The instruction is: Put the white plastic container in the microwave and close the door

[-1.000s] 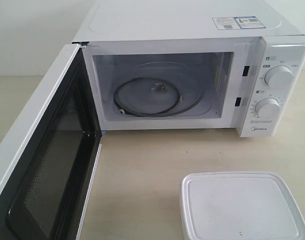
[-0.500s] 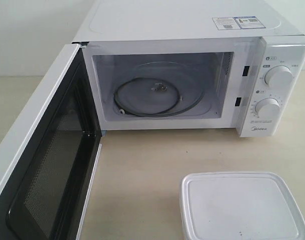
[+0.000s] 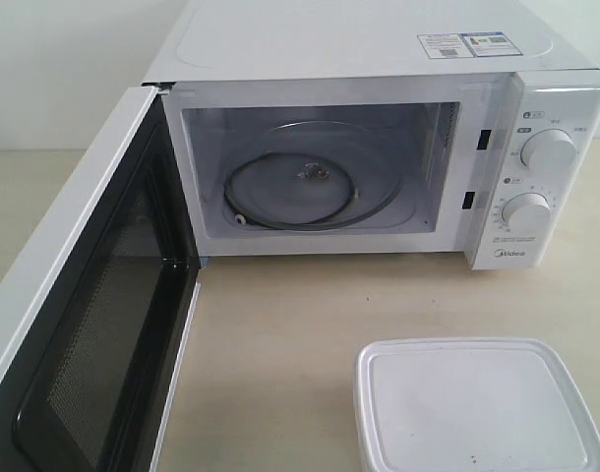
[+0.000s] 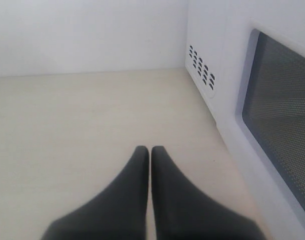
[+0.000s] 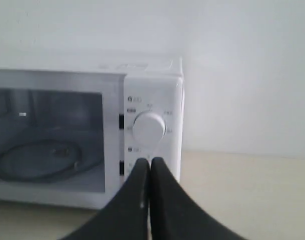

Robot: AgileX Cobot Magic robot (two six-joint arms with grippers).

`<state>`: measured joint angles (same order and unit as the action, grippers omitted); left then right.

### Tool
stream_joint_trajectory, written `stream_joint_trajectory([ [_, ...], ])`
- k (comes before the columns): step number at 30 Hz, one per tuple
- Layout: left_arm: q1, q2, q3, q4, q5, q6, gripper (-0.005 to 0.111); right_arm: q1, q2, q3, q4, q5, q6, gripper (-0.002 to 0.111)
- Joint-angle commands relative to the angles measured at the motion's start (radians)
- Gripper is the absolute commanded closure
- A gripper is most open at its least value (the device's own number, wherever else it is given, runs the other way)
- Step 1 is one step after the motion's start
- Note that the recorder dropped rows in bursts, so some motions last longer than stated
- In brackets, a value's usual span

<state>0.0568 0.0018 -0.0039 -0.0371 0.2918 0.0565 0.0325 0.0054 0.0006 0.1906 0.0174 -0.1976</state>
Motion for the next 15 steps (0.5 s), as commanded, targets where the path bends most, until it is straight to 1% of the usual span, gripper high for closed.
stream_joint_trajectory([
  [1,0.004,-0.002,0.004,0.002,0.0,-0.004,0.103,-0.002,-0.005,-0.001,-0.001,-0.126,0.009,0.109],
  [4,0.004,-0.002,0.004,0.002,0.0,-0.004,0.103,-0.002,-0.005,-0.001,0.04,-0.181,0.098,0.109],
  [8,0.004,-0.002,0.004,0.002,0.0,-0.004,0.103,-0.002,-0.005,-0.001,0.04,-0.206,0.198,0.109],
  [15,0.004,-0.002,0.004,0.002,0.0,-0.004,0.103,-0.002,-0.005,-0.001,0.04,-0.268,0.198,0.109],
])
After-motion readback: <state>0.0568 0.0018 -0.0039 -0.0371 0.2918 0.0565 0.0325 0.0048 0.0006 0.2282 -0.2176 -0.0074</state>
